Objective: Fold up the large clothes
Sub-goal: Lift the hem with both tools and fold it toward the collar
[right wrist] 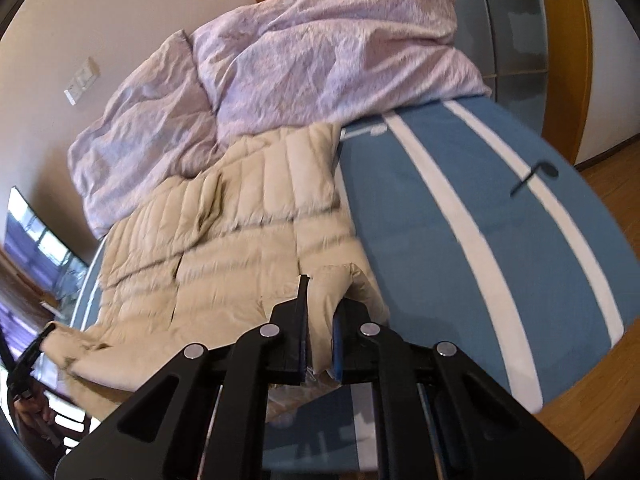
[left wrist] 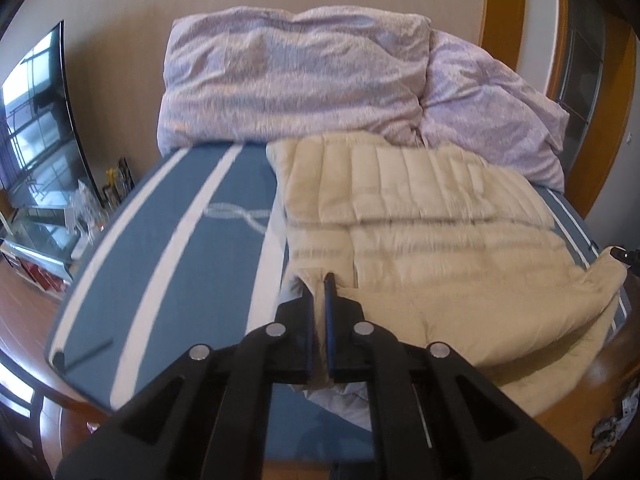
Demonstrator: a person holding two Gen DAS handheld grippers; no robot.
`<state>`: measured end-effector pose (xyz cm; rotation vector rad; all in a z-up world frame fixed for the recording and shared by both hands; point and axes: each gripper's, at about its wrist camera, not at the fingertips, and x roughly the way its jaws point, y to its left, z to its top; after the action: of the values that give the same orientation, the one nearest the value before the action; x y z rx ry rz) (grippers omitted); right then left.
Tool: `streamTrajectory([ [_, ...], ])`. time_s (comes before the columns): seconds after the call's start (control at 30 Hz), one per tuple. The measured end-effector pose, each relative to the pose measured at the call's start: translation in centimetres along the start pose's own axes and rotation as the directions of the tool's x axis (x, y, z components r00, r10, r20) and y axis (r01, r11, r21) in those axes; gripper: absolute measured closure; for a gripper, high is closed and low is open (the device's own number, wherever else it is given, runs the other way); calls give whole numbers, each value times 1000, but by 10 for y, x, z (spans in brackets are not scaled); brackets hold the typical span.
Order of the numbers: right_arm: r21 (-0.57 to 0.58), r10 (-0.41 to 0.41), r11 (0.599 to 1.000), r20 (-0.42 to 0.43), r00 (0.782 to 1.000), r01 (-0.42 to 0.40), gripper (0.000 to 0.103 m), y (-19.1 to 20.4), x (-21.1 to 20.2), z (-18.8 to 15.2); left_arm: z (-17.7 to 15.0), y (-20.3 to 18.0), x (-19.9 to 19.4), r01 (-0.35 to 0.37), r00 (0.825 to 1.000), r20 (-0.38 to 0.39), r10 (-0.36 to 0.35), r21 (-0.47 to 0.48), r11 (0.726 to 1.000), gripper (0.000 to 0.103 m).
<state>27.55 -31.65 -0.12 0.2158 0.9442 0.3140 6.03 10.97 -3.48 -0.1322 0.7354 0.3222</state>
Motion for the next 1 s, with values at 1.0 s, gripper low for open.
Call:
streamTrajectory([
  [1.0,-11,-152,988,84,985,153,94,54,209,167,164,6,229,-177,984,-35,174,-72,982,98],
])
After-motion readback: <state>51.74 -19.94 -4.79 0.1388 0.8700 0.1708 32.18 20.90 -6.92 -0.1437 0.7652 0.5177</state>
